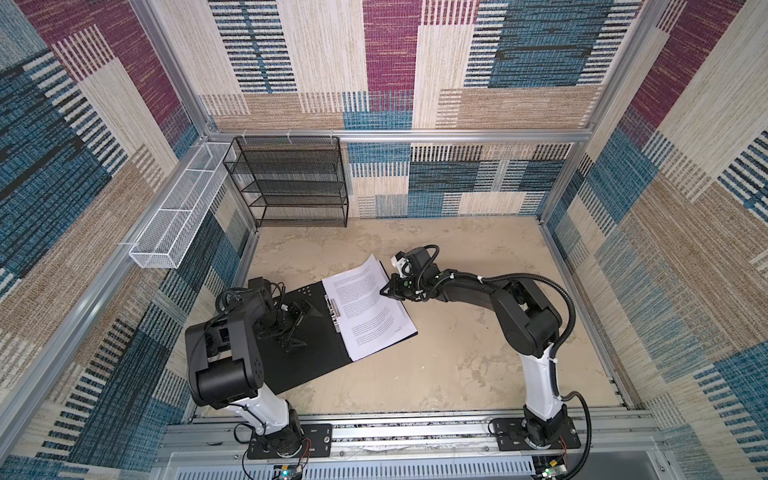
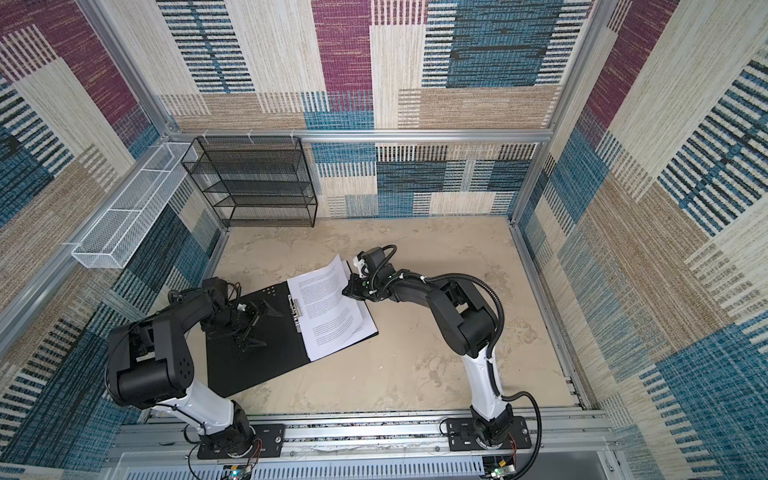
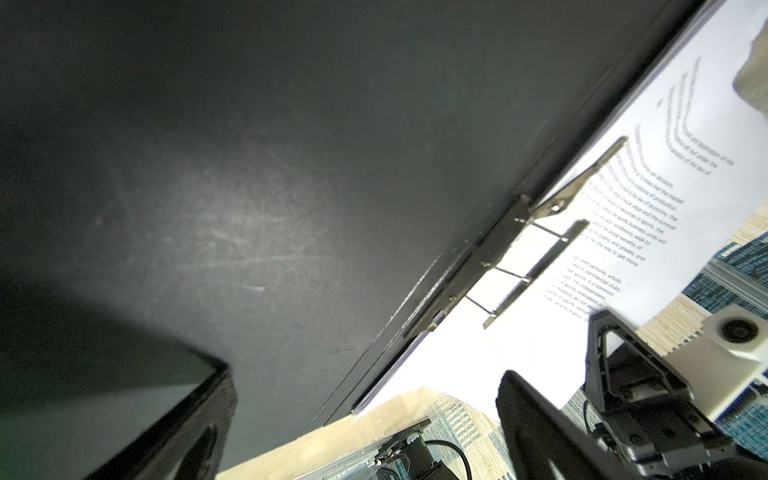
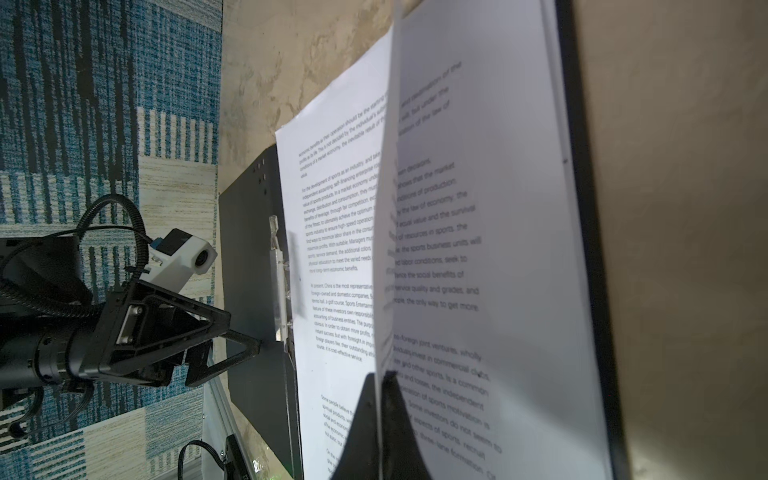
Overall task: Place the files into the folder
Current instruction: 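Lay the text sheet onto the folder papers with the right gripper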
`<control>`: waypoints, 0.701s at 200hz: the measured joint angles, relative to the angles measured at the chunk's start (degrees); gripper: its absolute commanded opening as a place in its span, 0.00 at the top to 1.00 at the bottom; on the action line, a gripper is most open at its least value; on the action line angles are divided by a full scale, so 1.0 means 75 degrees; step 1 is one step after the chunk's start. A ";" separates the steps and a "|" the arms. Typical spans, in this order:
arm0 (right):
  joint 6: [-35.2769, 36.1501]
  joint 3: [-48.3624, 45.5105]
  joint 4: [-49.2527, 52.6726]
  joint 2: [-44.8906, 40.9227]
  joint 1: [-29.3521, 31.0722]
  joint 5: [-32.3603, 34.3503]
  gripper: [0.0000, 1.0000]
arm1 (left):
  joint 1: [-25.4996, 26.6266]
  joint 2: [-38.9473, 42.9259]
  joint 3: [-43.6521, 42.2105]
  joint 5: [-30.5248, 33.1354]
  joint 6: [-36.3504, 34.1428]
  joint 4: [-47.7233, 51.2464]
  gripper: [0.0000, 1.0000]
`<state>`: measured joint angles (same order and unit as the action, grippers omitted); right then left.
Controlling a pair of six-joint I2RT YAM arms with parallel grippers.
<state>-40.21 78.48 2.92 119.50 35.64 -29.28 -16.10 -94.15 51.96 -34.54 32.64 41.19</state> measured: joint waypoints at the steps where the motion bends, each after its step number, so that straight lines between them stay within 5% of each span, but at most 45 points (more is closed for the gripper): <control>1: 0.0000 0.0003 0.0000 0.0006 0.0000 -0.0003 1.00 | 0.0000 0.0000 0.0000 0.0000 0.0000 0.0000 0.01; 44: 0.0093 0.0102 0.0050 0.0079 0.0058 -0.0041 1.00 | 0.0000 0.0000 0.0000 -0.0015 -0.0003 0.0000 0.01; 140: 0.0239 0.0087 0.0935 -0.0367 0.0102 0.0909 0.29 | 0.0003 -0.0035 0.0009 -0.0047 0.0003 0.0009 0.01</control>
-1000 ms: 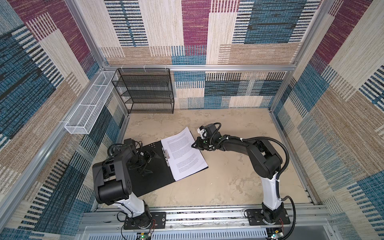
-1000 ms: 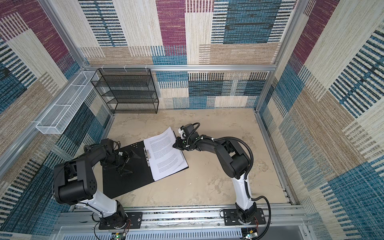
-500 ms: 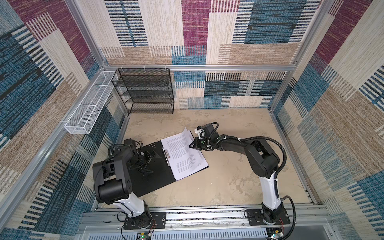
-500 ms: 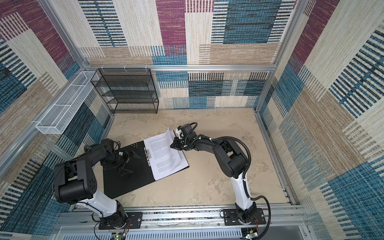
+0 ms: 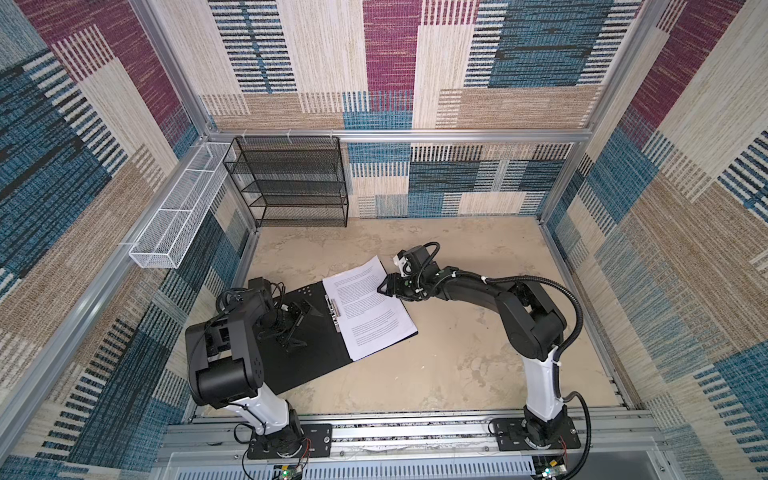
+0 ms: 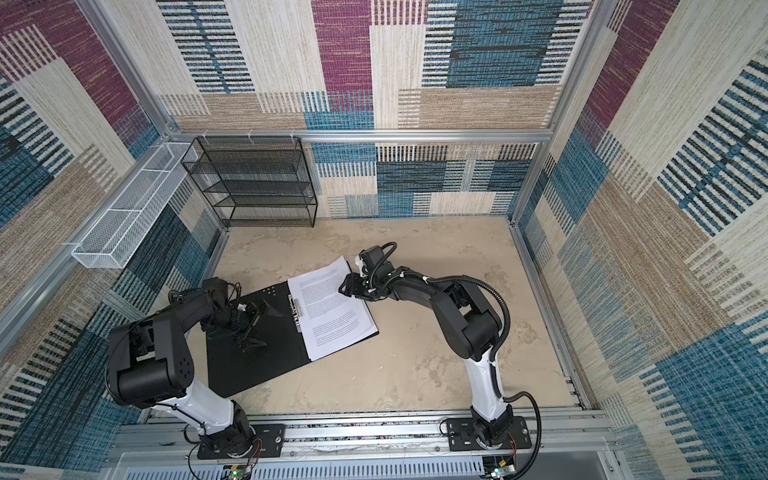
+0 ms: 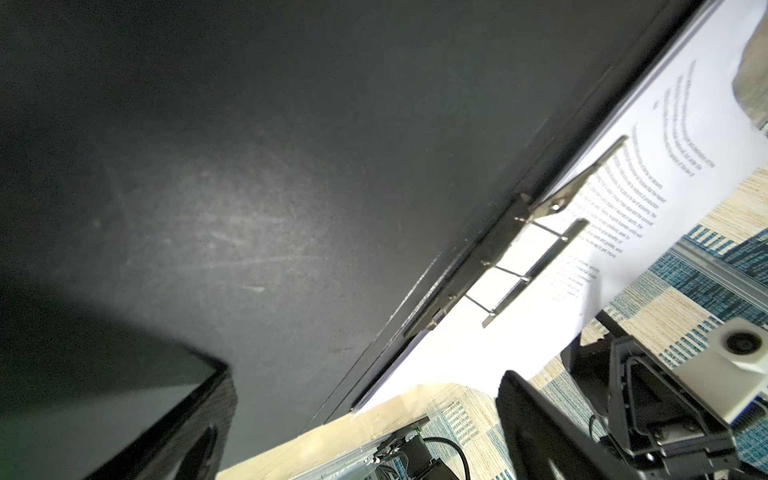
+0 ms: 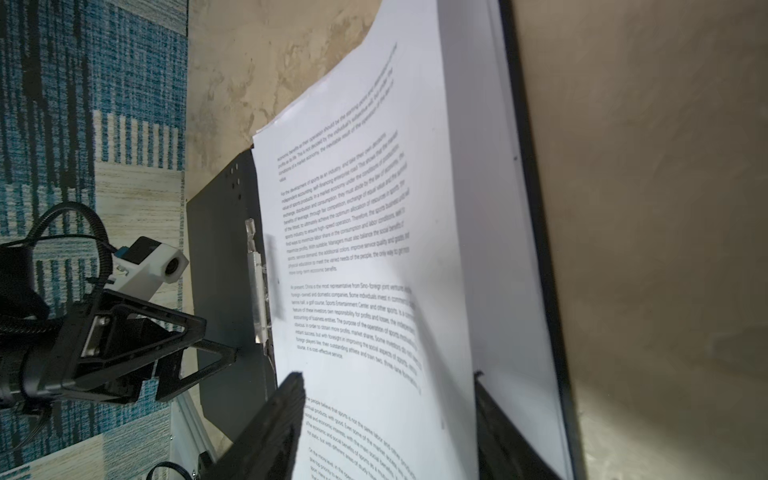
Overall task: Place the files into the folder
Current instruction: 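Lay the text sheet onto the folder papers with the right gripper, then open the right gripper and release the sheet on the folder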
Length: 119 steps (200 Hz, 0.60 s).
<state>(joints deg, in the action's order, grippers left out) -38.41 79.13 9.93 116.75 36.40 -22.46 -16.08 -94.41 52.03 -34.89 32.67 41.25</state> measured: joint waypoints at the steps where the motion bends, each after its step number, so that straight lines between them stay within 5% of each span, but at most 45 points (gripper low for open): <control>1: 0.0000 -0.0003 0.0009 0.0000 0.0003 0.0009 0.29 | 0.0000 0.0000 0.0000 0.0000 0.0000 0.0000 0.01; 64: 0.0189 -0.0020 0.0656 -0.0688 -0.0052 0.1256 0.00 | 0.0449 -0.0187 0.0184 0.0009 0.0047 0.0067 0.01; 119: 0.0833 0.0029 0.0784 -0.1125 -0.0291 0.1670 0.01 | 0.1256 -0.0507 0.0411 -0.0015 0.0315 0.0082 0.00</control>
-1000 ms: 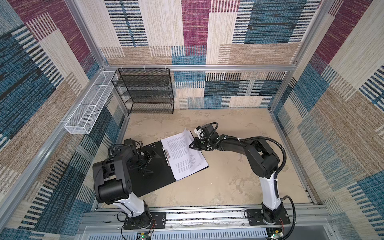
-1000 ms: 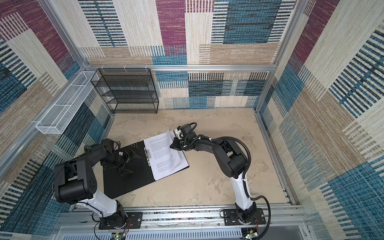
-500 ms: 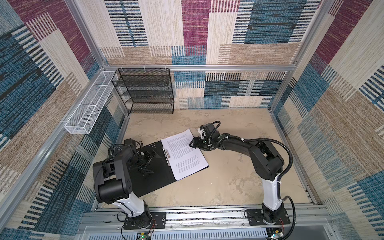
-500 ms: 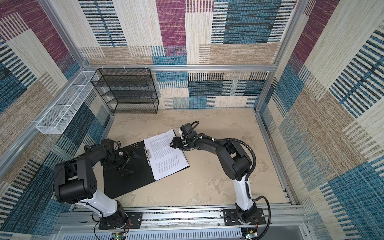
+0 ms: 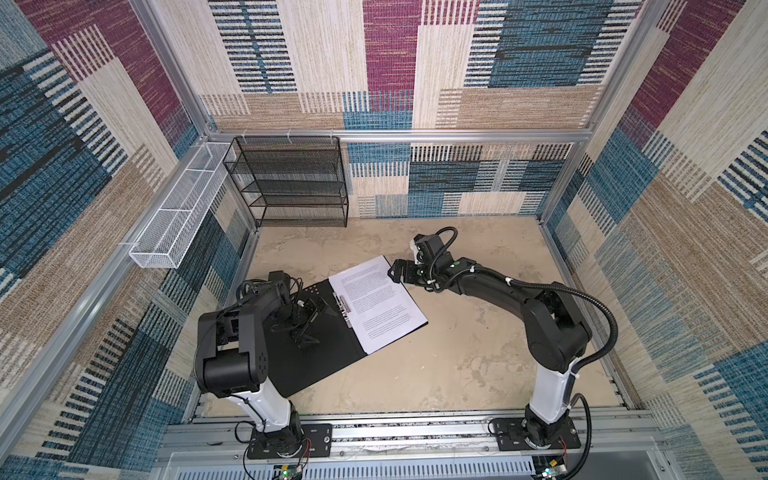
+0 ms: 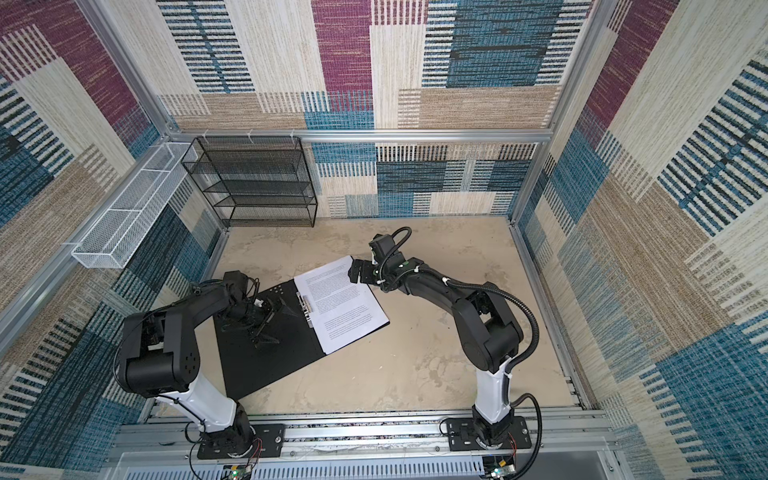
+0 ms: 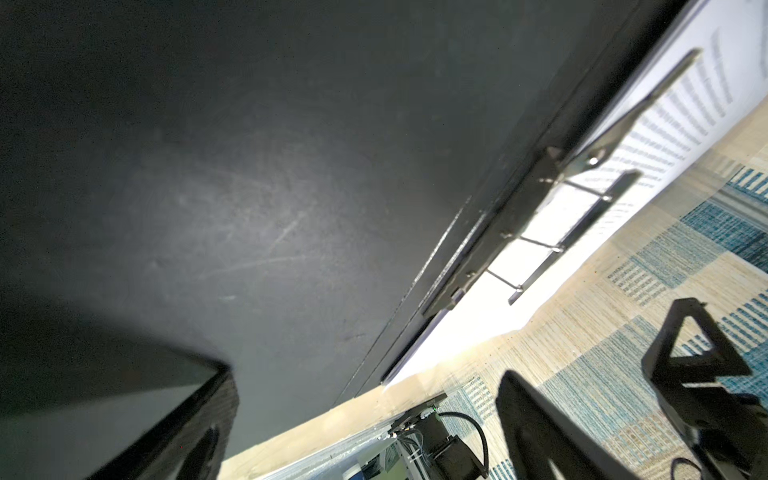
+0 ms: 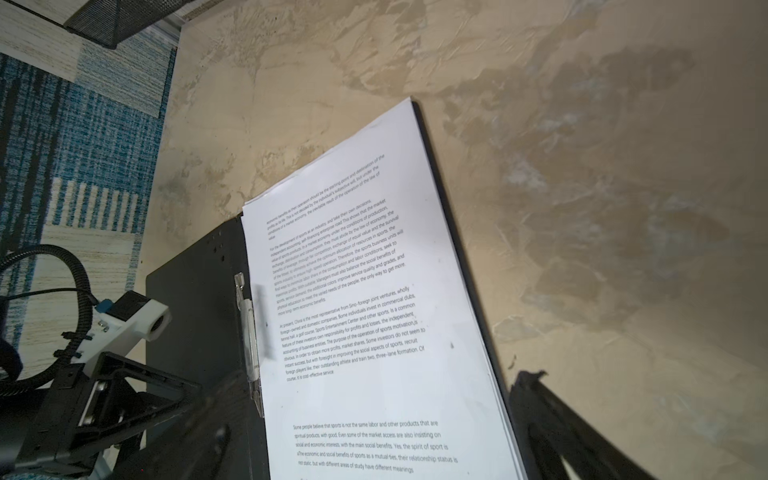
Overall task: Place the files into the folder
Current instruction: 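Open the right gripper and release the sheet on the folder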
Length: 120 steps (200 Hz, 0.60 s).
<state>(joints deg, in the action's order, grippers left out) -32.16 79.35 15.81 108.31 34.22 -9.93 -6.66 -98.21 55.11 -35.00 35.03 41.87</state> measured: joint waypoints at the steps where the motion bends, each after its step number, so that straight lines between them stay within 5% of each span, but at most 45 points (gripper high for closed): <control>1: 0.0012 0.0006 0.0006 0.0000 0.0000 0.0000 0.01 | 0.0009 -0.0006 0.0006 0.0000 0.0009 0.0000 0.00; 42: 0.0554 0.0268 0.0140 0.0058 0.0015 -0.0230 0.07 | 0.0280 0.0140 0.0391 0.0189 0.0134 0.0017 0.02; 82: 0.0933 0.0653 0.0303 0.0580 0.0175 -0.0664 0.49 | 0.0175 0.1075 0.1087 0.0178 0.0140 -0.0067 0.05; 120: 0.1215 0.1419 0.0504 0.1376 0.0335 -0.1172 0.76 | 0.0169 0.0221 0.1466 -0.0431 0.0216 -0.0659 0.06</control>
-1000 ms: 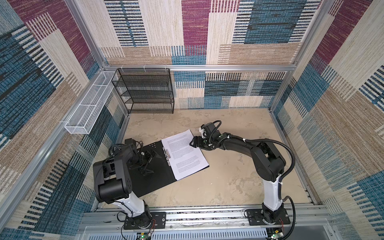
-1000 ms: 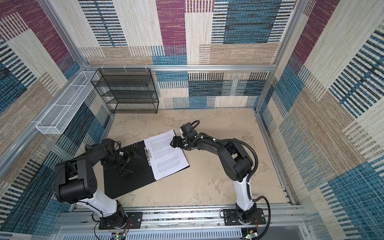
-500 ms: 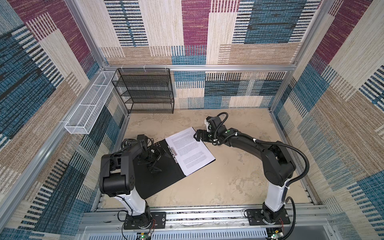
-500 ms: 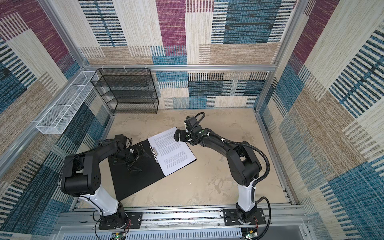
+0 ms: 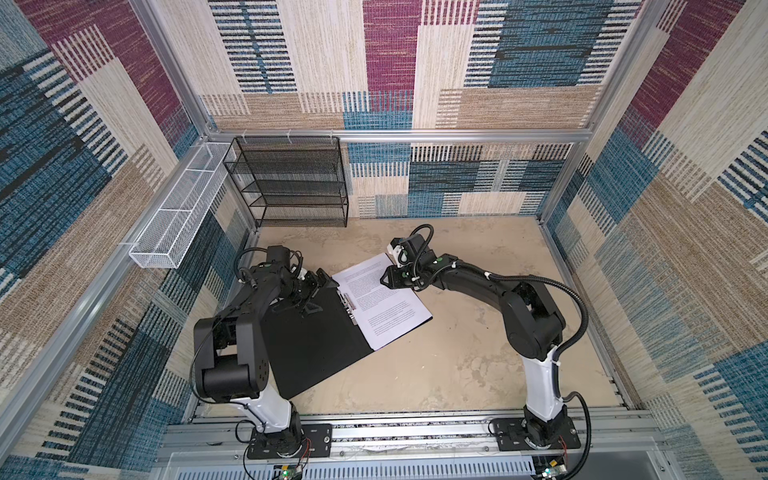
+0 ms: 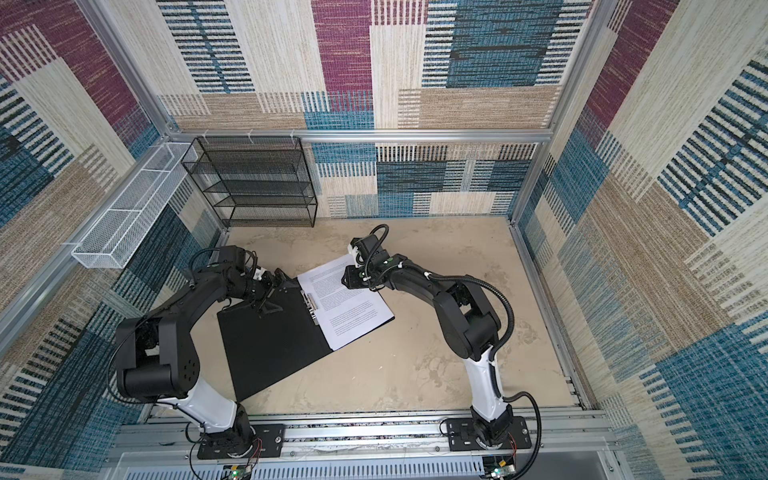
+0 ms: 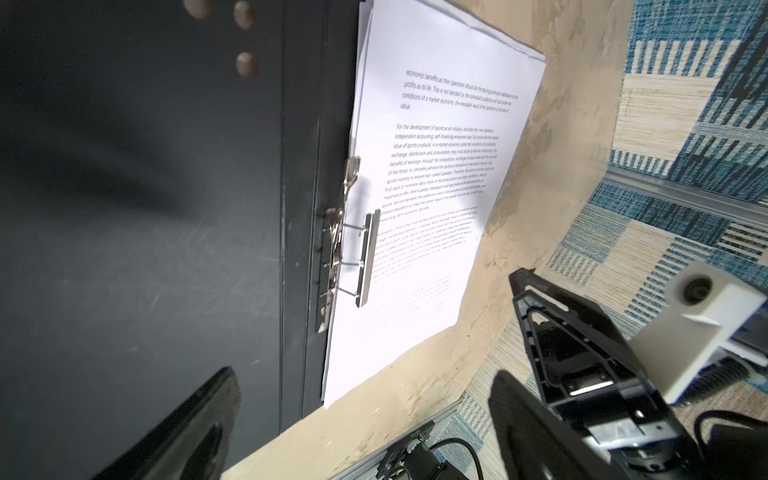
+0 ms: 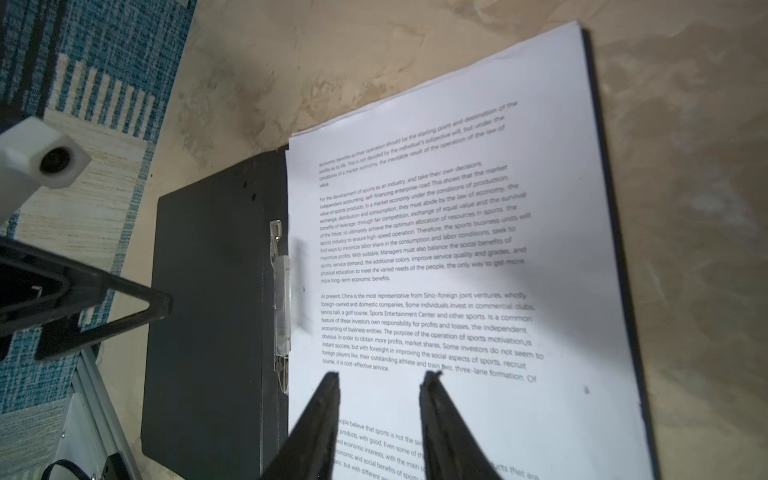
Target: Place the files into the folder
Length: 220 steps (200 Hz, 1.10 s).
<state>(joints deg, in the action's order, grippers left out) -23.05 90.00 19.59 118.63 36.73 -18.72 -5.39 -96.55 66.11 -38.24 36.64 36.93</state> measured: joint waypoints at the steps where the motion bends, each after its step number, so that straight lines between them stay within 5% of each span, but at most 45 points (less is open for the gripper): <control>1: 0.0003 0.0012 0.0000 0.0012 0.0003 -0.0009 0.77 | 0.0000 -0.0017 0.0006 -0.0012 0.0006 -0.0020 0.06; 42: 0.0198 0.0868 0.0178 0.0813 0.0163 -0.0586 0.91 | 0.0000 -0.0772 0.0335 -0.0565 0.0227 -0.1113 0.02; 220: 0.0294 0.1265 0.0160 0.2072 0.0399 -0.1212 0.93 | 0.0154 -0.2011 -0.0058 -0.1542 0.0787 -0.3806 0.01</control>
<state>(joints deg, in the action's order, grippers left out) -20.84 99.48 20.80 134.17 39.72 -27.81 -4.23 -111.63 65.67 -49.80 42.54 8.38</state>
